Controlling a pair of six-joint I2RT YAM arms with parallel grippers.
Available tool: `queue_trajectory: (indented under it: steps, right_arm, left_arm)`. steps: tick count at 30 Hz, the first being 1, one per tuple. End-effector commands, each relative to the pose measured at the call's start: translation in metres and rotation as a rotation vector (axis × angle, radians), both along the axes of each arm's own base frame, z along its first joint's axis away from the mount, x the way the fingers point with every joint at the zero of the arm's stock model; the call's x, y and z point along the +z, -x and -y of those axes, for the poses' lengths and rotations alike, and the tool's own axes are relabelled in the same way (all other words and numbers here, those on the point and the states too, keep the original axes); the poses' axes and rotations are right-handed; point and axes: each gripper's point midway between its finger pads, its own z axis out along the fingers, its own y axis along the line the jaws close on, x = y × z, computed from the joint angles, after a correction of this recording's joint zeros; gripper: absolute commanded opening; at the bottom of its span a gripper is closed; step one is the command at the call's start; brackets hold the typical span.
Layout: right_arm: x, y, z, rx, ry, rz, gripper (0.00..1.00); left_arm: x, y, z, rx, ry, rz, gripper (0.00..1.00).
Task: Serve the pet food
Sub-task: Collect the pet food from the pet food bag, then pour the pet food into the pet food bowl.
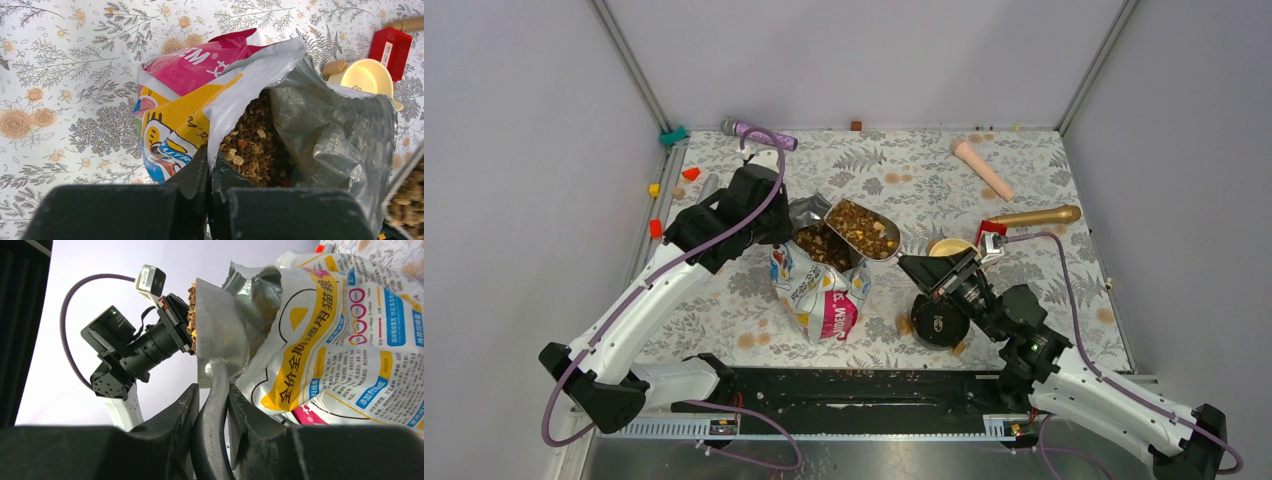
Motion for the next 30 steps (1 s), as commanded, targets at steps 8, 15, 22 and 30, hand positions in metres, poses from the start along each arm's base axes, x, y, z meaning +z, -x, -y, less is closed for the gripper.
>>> queue_trajectory:
  steps: [8,15,22,30]
  right_arm:
    - [0.045,-0.002,0.056,-0.209,-0.052,0.092,0.0]
    - [0.034,0.0,0.093,-0.33,-0.013,0.066,0.0]
    - [0.013,0.001,0.129,-0.453,0.019,0.008,0.0]
    - [-0.021,0.001,0.165,-0.587,0.125,-0.084,0.0]
  left_arm:
    - [0.002,-0.005,0.006,-0.015,0.023,0.019,0.0]
    - [0.003,-0.004,0.005,-0.013,0.026,0.023,0.0]
    - [0.003,-0.005,0.005,-0.011,0.026,0.021,0.0]
    - [0.002,-0.006,0.004,-0.005,0.02,0.022,0.0]
